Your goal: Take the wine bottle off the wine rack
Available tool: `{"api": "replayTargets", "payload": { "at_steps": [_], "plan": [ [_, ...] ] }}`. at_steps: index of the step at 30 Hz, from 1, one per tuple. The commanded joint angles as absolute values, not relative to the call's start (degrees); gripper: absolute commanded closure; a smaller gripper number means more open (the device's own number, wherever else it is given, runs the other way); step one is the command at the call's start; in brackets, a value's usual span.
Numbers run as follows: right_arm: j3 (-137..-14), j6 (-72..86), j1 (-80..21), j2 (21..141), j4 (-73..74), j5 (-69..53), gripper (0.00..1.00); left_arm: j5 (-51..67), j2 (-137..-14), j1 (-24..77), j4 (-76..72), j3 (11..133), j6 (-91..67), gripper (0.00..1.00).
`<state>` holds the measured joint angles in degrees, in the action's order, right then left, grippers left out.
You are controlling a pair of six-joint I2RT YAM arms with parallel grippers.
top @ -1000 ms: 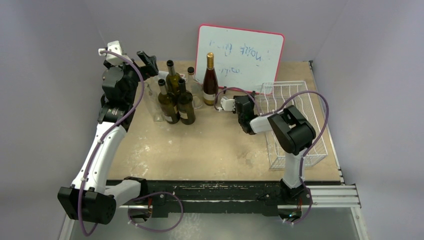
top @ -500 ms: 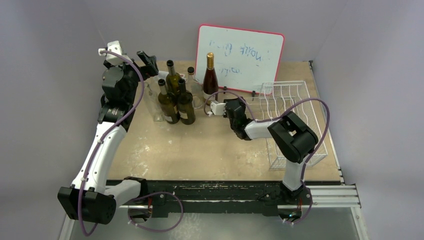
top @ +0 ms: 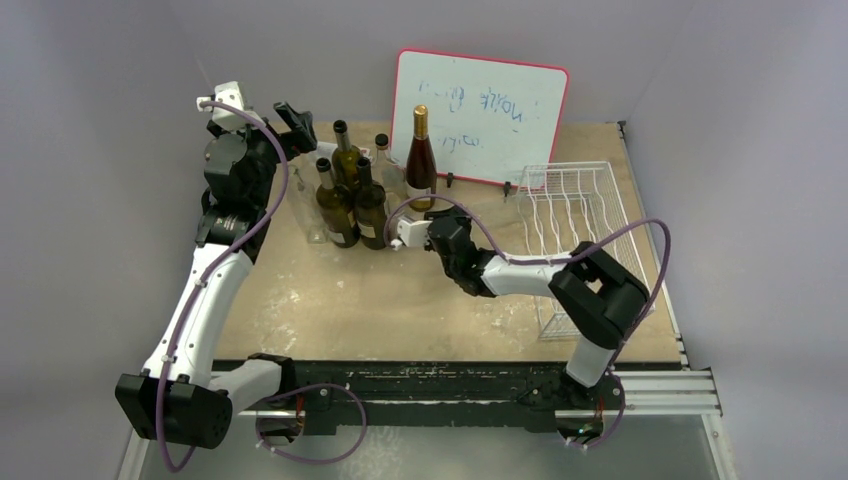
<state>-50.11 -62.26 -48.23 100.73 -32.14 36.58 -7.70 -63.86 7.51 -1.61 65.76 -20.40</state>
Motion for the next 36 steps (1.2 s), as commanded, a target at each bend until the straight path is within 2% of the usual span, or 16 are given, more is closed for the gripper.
{"api": "replayTargets", "payload": {
  "at_steps": [1,9,17,23,28,36],
  "plan": [
    [-53.46,-58.64,-50.8,94.62,-29.21,39.97,0.92,-7.37,-62.58,7.12,-4.48,67.37,-20.83,0.0],
    [-57.42,-46.69,-53.41,86.48,-18.16,35.89,0.93,-7.47,-62.5,7.12,-4.66,67.24,-20.83,0.0],
    [-59.09,-31.43,-53.32,78.09,-13.91,22.27,0.94,-7.38,-62.71,7.1,-4.71,67.19,-20.83,0.0],
    [-59.93,-21.89,-51.32,75.55,-18.83,11.45,0.94,-7.16,-62.89,7.12,-4.72,67.27,-20.92,0.0],
    [-60.22,-12.28,-45.1,76.3,-26.76,-0.12,0.94,-7.21,-63.09,7.12,-4.66,67.24,-20.92,0.0],
    [-66.4,-8.41,-42.63,84.63,-31.12,-3.92,0.94,-7.38,-62.98,7.12,-4.55,67.3,-20.75,0.0]
  ]
}}
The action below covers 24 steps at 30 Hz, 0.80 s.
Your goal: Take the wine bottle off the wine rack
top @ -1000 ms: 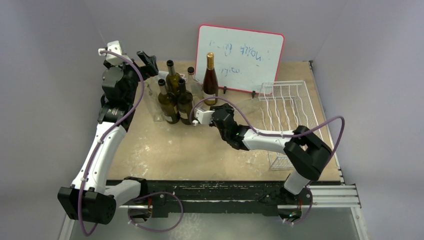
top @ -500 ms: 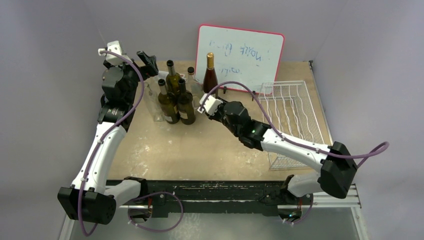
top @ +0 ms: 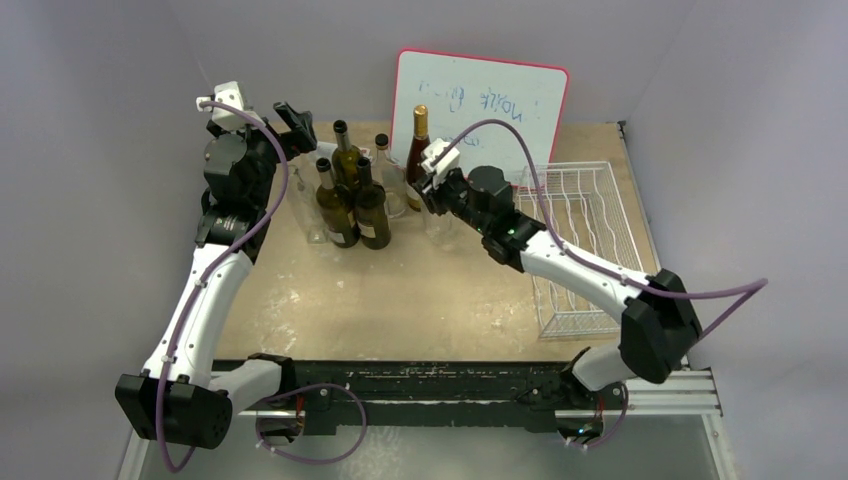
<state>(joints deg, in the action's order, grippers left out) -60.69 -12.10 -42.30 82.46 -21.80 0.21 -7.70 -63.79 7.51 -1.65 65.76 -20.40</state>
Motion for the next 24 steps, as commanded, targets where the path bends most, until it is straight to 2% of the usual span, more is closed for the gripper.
{"api": "replayTargets", "payload": {
  "at_steps": [1,16,24],
  "plan": [
    [-67.09,-8.03,-42.55,85.71,-31.43,-4.67,0.94,-7.38,-63.01,7.11,-4.5,67.36,-20.74,0.0],
    [-73.28,-6.33,-42.54,96.14,-36.67,-6.83,0.93,-7.23,-63.08,7.12,-4.26,67.58,-20.74,0.0],
    [-71.79,-6.59,-42.54,97.16,-36.3,-5.85,0.84,-6.99,-63.24,7.12,-4.29,67.6,-20.83,0.0]
  ]
}}
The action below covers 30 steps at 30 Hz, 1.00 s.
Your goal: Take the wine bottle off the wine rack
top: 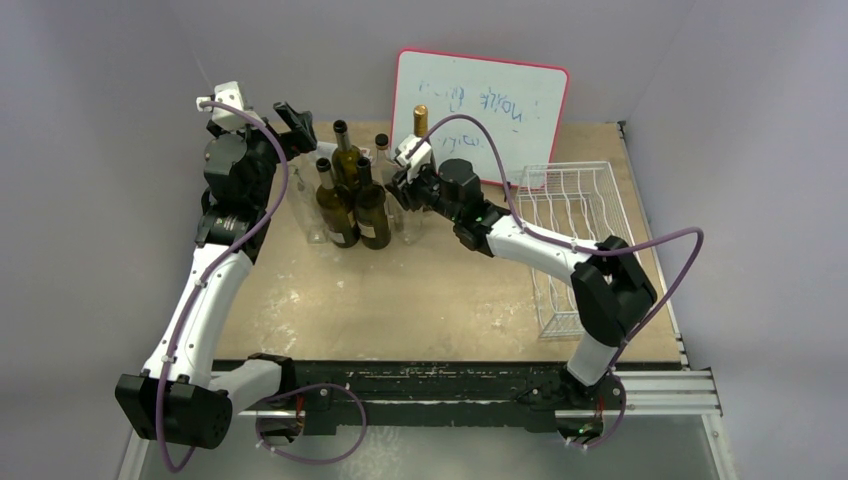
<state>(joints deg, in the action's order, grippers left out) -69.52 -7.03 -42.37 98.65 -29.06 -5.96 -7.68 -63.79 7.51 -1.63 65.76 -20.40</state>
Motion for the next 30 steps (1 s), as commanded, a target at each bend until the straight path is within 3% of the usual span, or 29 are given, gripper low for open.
{"api": "replayTargets", "payload": {
  "at_steps": [1,11,23,25,30],
  "plan": [
    [-71.65,-6.53,-42.54,97.27,-36.25,-5.74,0.82,-6.99,-63.28,7.12,-4.29,67.64,-20.9,0.0],
    [-71.54,-6.02,-42.54,98.21,-35.6,-4.32,0.47,-6.86,-63.34,7.03,-4.25,67.68,-20.92,0.0],
    [-73.0,-5.82,-42.63,93.08,-31.62,-3.47,0.16,-7.73,-62.65,6.94,-3.61,68.03,-19.89,0.0],
    [-73.45,-6.23,-42.63,91.31,-29.37,-3.98,0.01,-7.9,-62.42,6.71,-3.42,68.11,-19.71,0.0],
    [-71.78,-8.3,-42.63,84.54,-26.26,-2.33,0.0,-8.28,-62.06,6.59,-3.07,68.29,-19.51,0.0]
  ]
}}
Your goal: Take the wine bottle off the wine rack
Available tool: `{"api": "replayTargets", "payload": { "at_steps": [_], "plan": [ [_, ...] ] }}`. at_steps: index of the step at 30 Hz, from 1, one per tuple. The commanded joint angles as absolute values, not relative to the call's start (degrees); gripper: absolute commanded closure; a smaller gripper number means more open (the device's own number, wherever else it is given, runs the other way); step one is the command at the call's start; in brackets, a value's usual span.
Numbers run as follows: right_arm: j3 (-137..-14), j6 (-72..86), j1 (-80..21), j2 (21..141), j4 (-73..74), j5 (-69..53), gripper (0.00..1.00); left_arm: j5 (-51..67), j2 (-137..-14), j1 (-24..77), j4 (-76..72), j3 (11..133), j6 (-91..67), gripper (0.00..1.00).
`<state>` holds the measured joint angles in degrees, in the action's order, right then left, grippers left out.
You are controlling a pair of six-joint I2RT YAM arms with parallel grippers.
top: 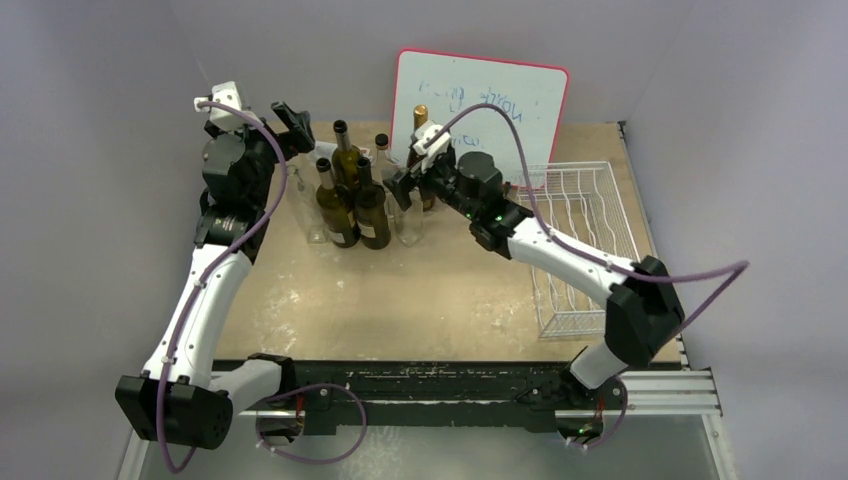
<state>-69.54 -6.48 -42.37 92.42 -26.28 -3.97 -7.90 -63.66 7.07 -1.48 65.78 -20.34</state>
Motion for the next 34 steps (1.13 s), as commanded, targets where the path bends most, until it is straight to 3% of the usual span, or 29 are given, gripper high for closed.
{"api": "replayTargets", "payload": {
  "at_steps": [1,6,11,17,24,34],
  "plan": [
    [-71.54,-8.87,-42.63,82.79,-25.26,-2.16,0.0,-8.15,-62.01,6.59,-3.14,68.29,-19.65,0.0],
    [-69.97,-2.03,-41.81,72.48,-21.71,17.99,0.0,-9.02,-61.83,7.29,-3.27,68.59,-19.01,0.0],
    [-73.97,2.18,-40.28,65.74,-8.01,30.77,0.0,-10.23,-62.67,7.29,1.87,74.64,-18.75,0.0],
    [-71.32,-3.35,-40.26,53.43,-4.0,35.64,0.0,-11.91,-61.19,7.29,5.47,80.22,-21.45,0.0],
    [-76.69,-6.81,-40.27,43.61,-0.91,39.73,0.0,-14.18,-58.59,7.29,9.48,84.42,-19.69,0.0],
    [-77.65,-10.75,-40.3,40.64,-4.17,44.09,0.0,-15.55,-56.26,7.29,9.35,85.44,-18.68,0.0]
  ]
}}
